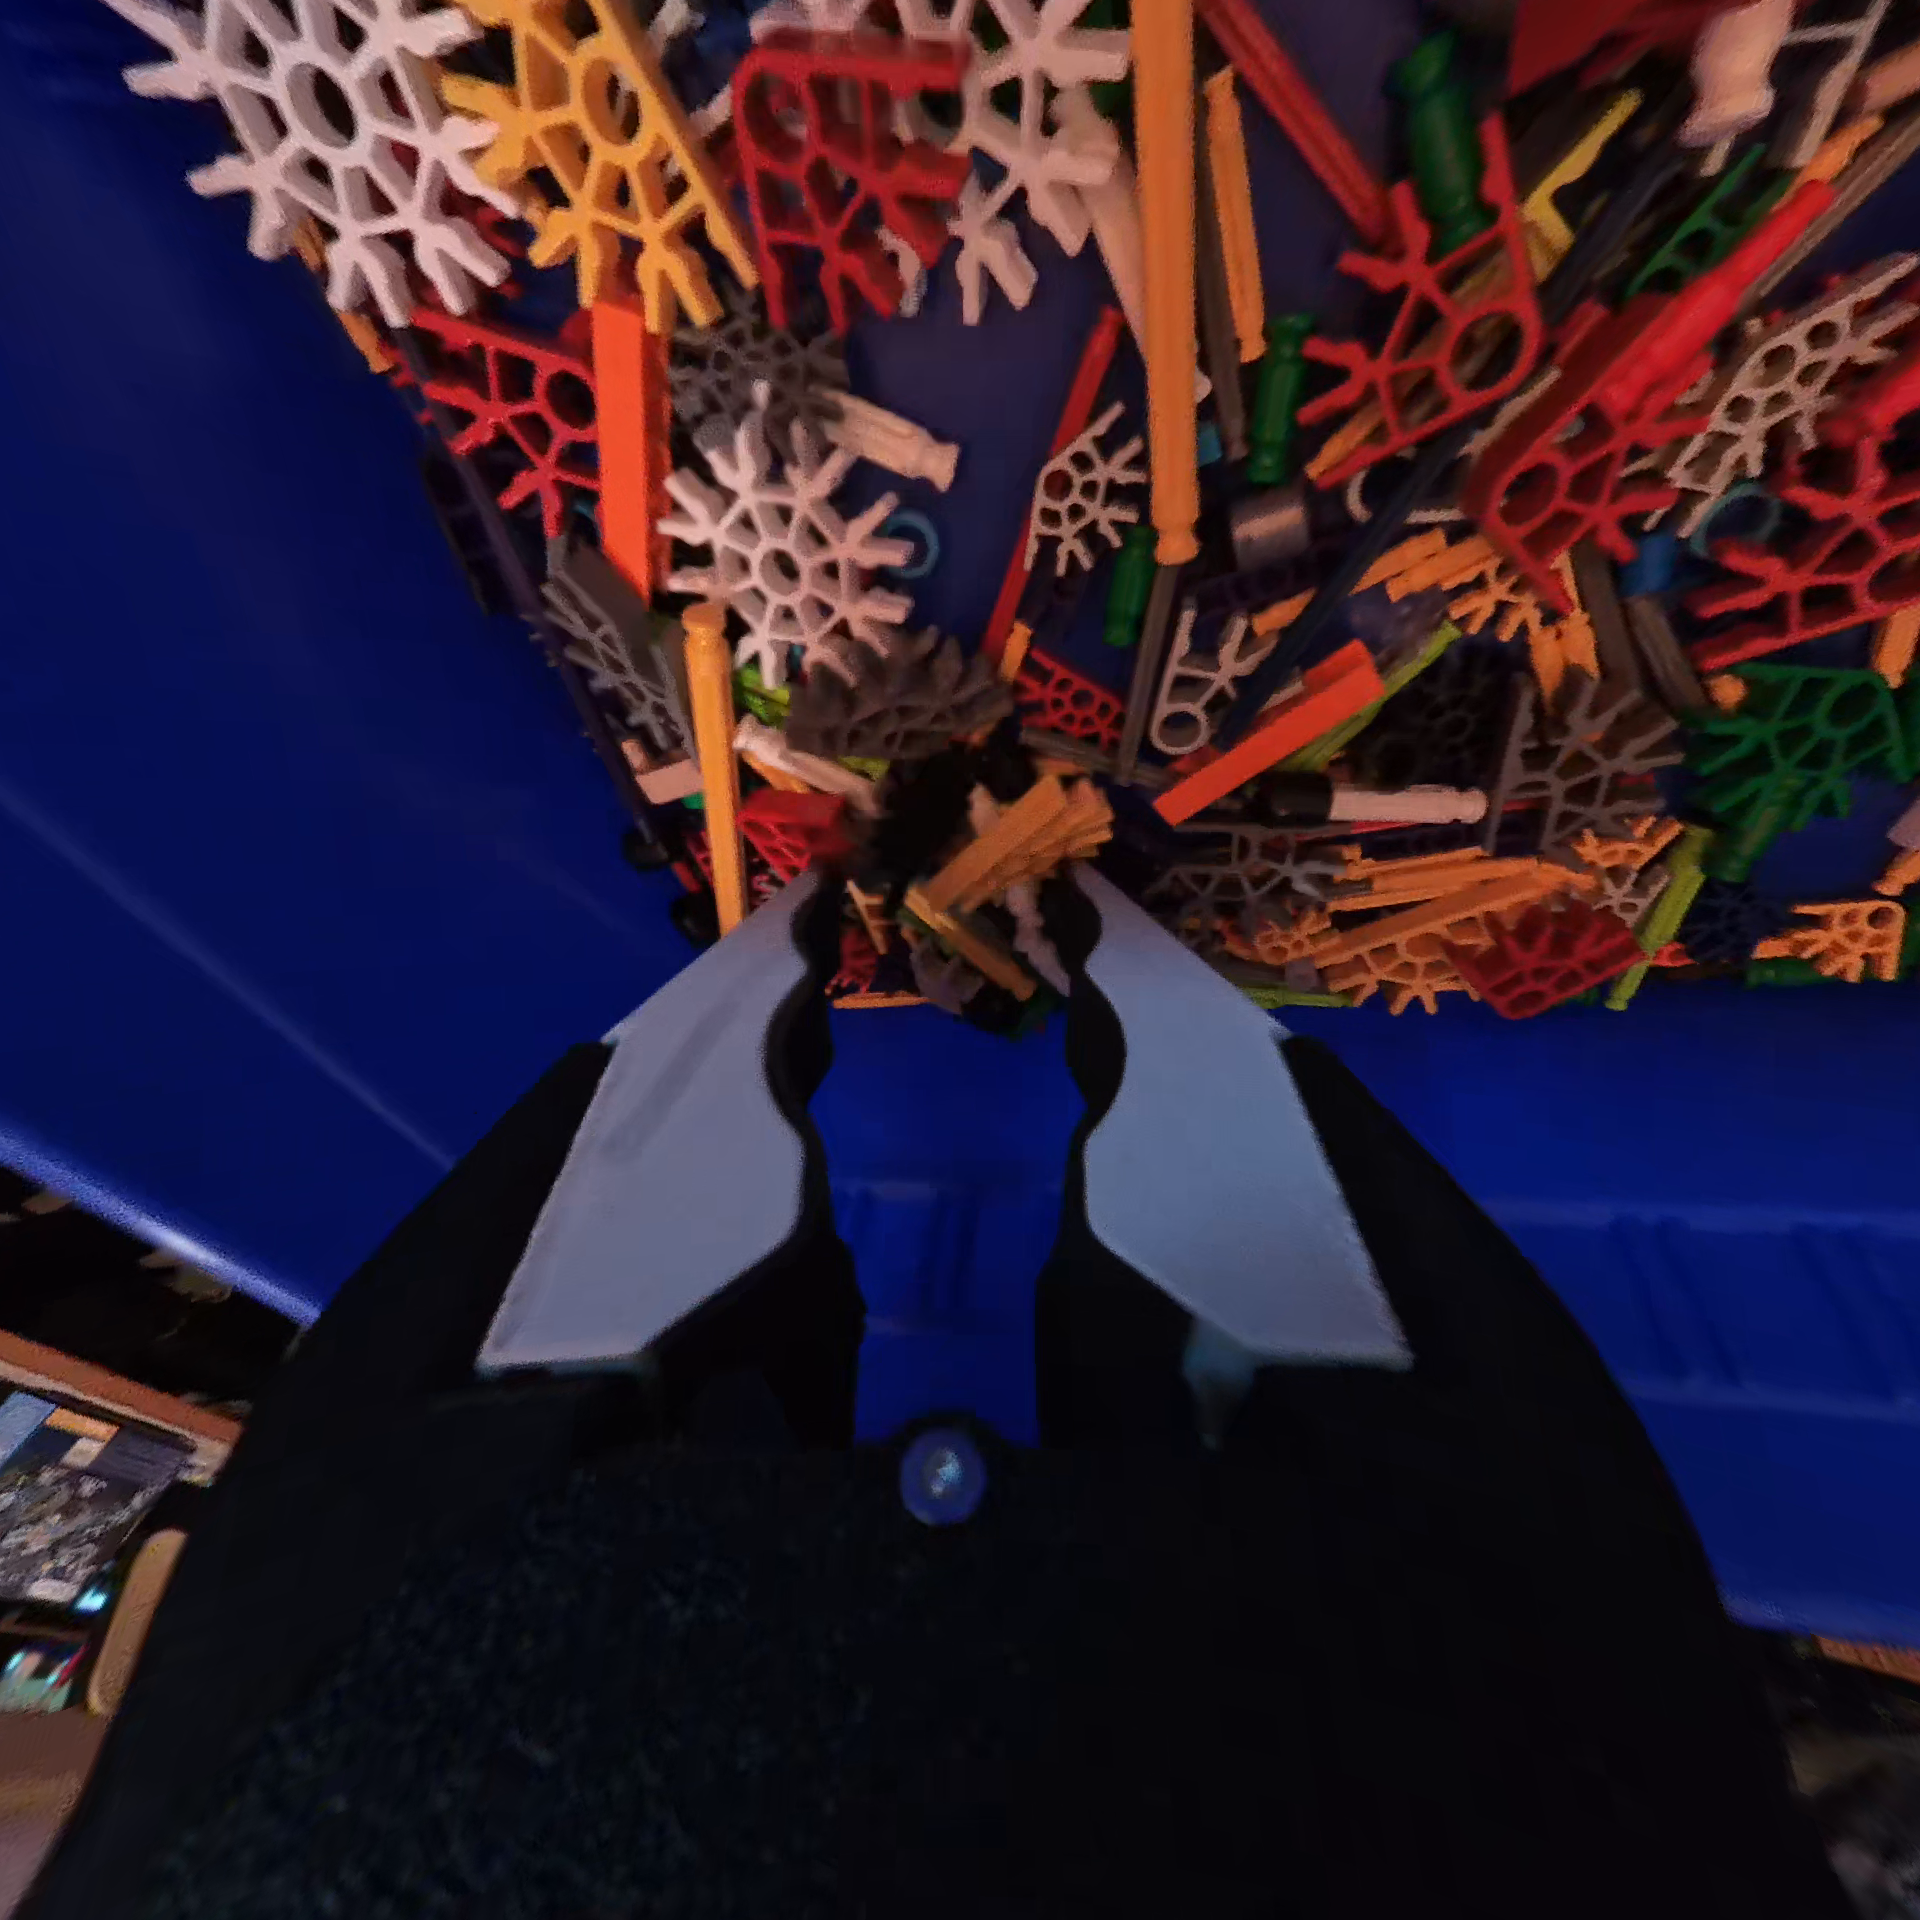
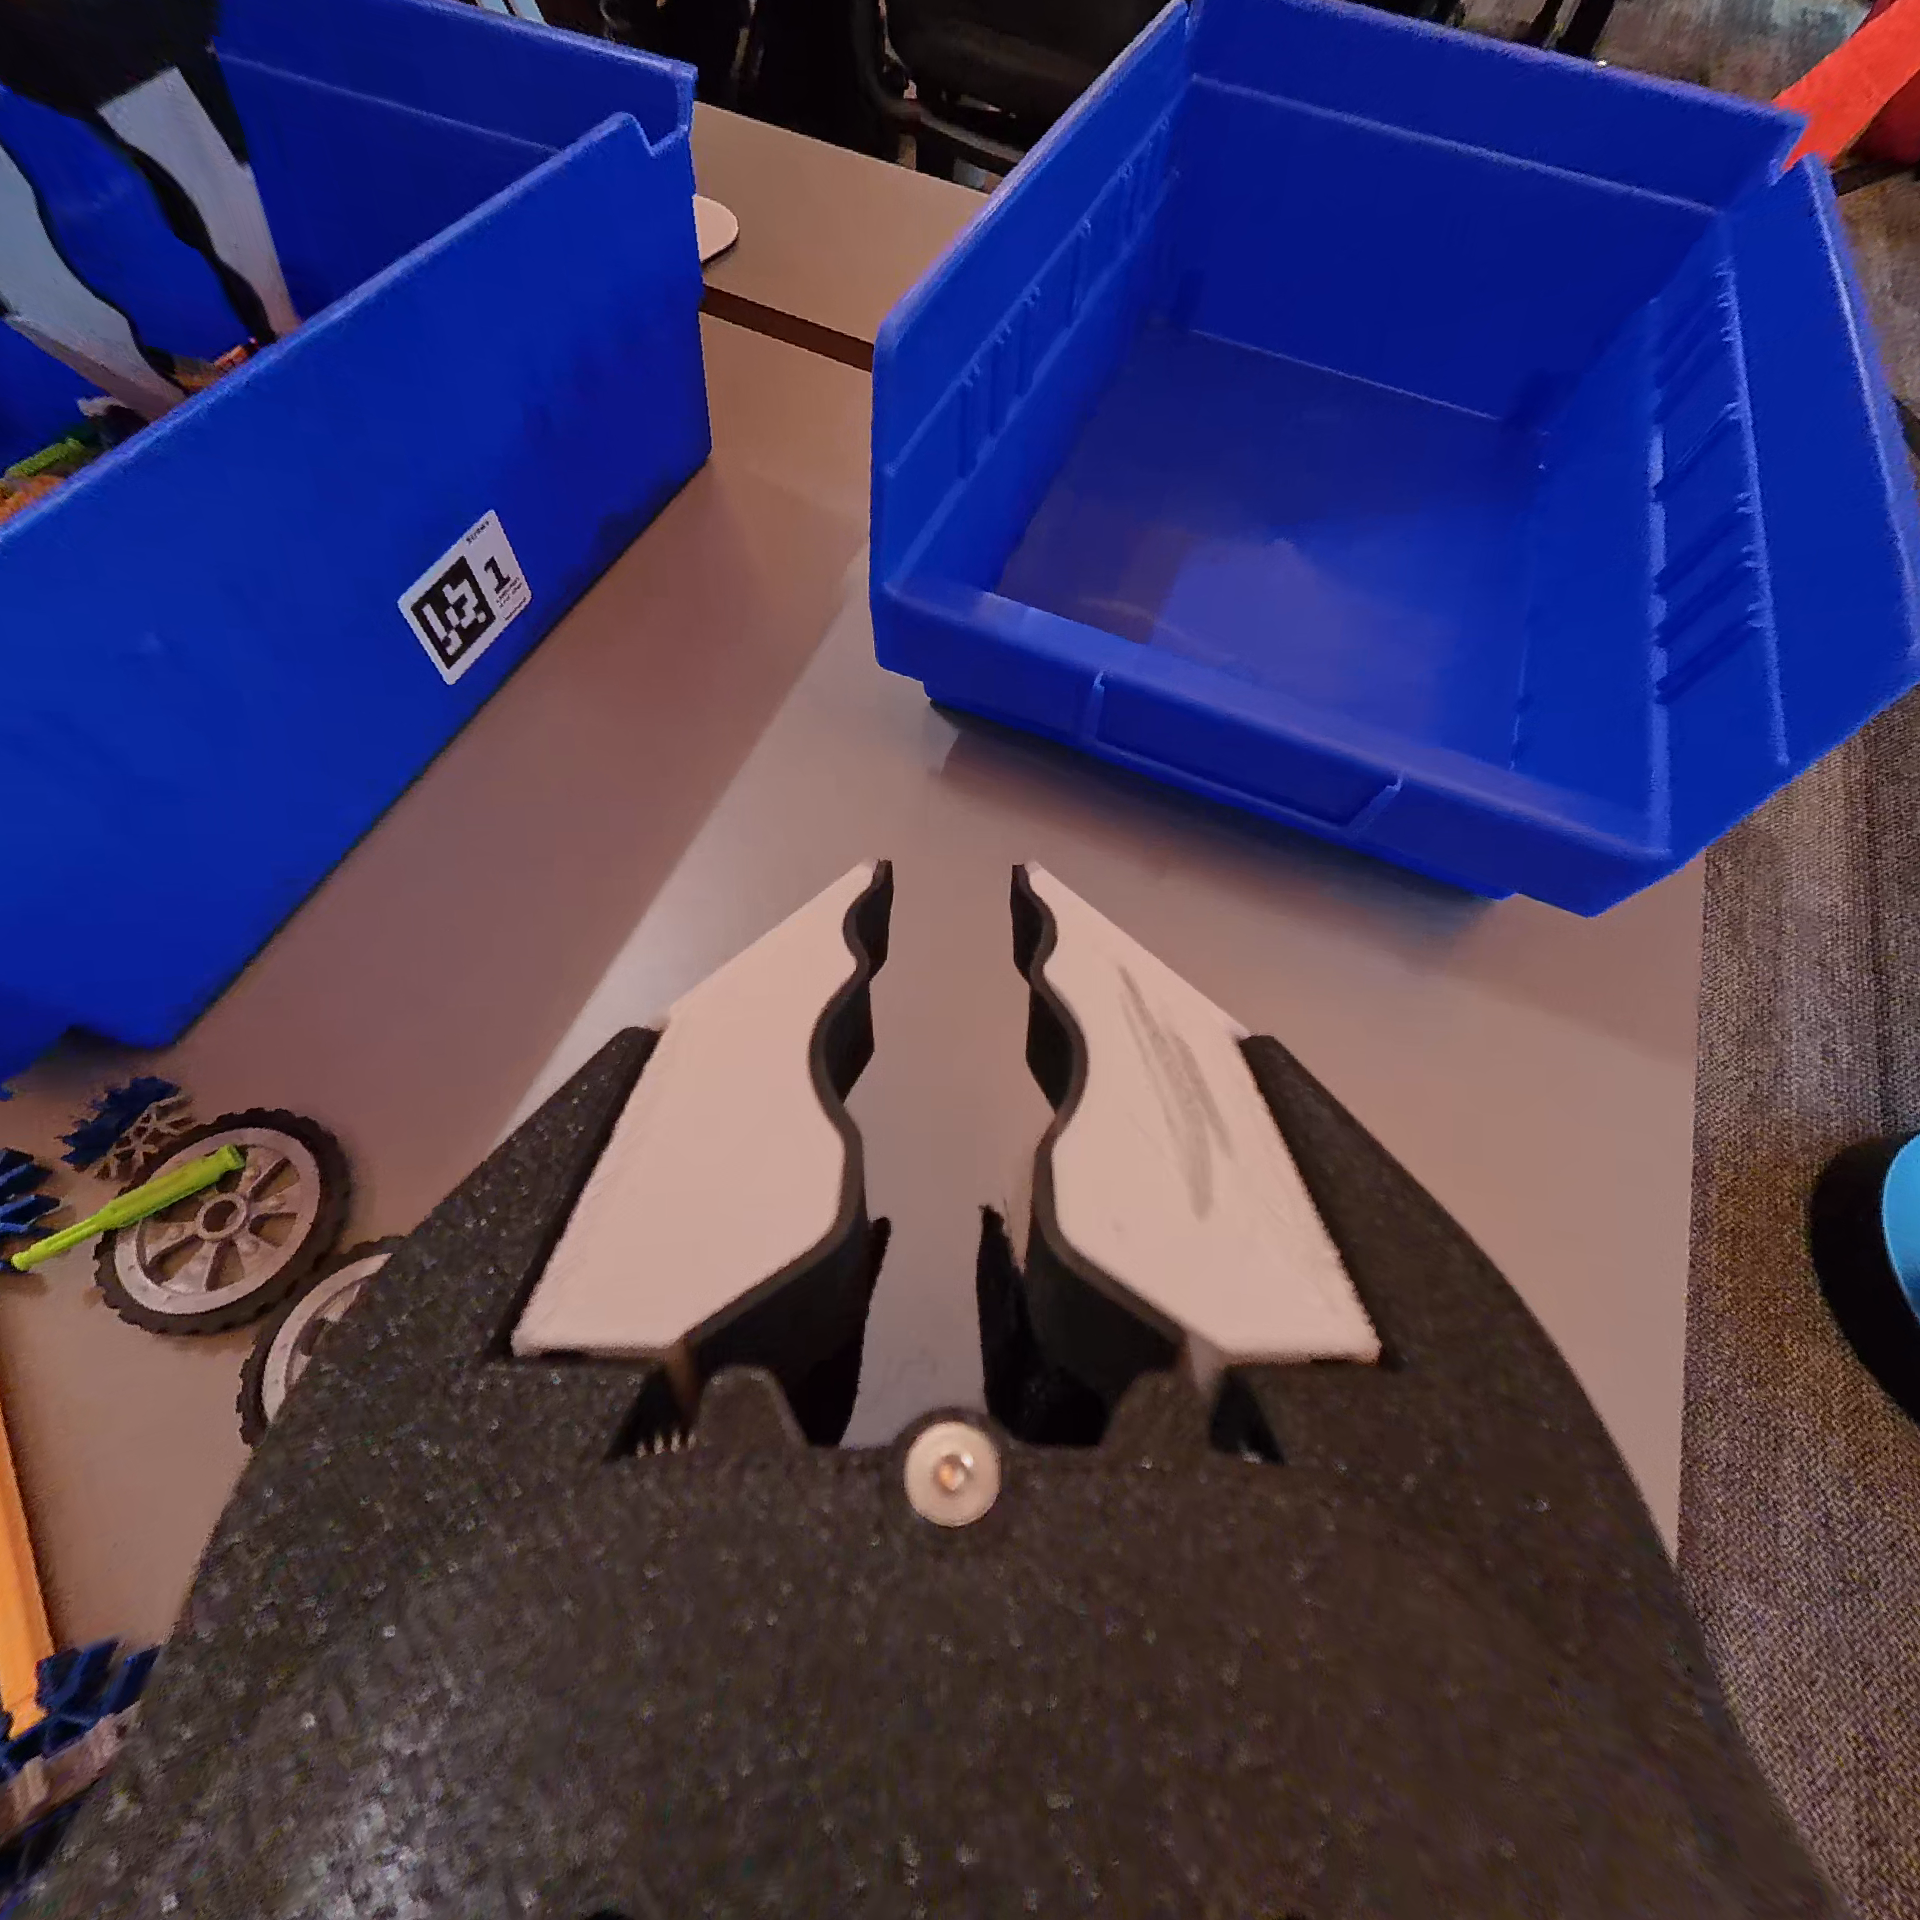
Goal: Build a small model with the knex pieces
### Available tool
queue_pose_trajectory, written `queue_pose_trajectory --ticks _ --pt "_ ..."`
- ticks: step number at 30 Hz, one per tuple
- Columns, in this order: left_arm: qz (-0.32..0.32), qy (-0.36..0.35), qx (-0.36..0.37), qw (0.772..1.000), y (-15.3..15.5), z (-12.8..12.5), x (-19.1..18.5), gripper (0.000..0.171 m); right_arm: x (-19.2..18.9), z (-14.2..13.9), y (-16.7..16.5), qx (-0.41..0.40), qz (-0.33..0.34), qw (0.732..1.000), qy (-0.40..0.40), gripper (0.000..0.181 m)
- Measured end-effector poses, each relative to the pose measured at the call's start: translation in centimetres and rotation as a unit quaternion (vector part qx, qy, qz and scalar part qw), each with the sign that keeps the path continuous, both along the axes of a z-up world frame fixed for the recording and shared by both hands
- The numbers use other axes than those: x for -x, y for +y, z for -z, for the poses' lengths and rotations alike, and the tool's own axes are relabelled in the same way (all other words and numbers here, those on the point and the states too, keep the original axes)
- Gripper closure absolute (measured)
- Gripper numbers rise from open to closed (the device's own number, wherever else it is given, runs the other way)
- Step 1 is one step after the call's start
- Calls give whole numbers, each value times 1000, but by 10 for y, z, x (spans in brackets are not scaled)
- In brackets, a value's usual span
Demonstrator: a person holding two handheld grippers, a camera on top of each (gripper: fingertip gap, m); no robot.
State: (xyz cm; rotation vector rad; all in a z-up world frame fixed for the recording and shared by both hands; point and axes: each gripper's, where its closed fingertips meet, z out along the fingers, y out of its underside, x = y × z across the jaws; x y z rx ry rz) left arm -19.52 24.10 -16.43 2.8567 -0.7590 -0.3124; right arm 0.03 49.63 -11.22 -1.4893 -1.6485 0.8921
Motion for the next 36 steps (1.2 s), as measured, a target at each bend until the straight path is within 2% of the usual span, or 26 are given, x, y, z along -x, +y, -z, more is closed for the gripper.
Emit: queue_pose_trajectory --ticks 1,4,5,10,12,13,14,19,22,27,31,36 --pt "2 -9 6 1000 0 2 -3 139 0 0 0 -1 0 1000 0 159" --pt "9 -7 7 1000 5 2 -4 141 0 -1 0 -2 0 1000 1 159" --pt "12 -21 9 1000 5 1 -10 149 0 -1 0 -1 0 1000 1 159" --pt "50 -84 -10 995 12 0 -49 149 0 -2 -1 -2 -2 1000 2 159" --pt "61 -131 -53 988 26 -7 -71 149 0 -2 -2 -3 -3 1000 2 159" --pt "56 -139 -75 986 34 -13 -75 139 0 -2 -2 -3 -3 1000 2 159" --pt "54 -128 -93 986 40 -19 -70 130 0 -2 -1 -3 -3 1000 2 159" --pt "23 -78 -136 987 47 -45 -37 133 0 -3 -1 -1 -2 1000 4 159" --pt "4 -26 -116 993 35 -45 -11 133 0 -4 -1 -1 -3 1000 5 159" --pt "-13 8 -84 996 20 -30 10 133 0 -2 -2 -1 -4 1000 3 159" --pt "-12 -7 -74 997 17 -22 6 137 1 -1 -2 -1 -4 1000 0 159" --pt "3 -51 -58 997 13 -18 -16 147 1 0 -3 -2 -6 1000 -1 159"
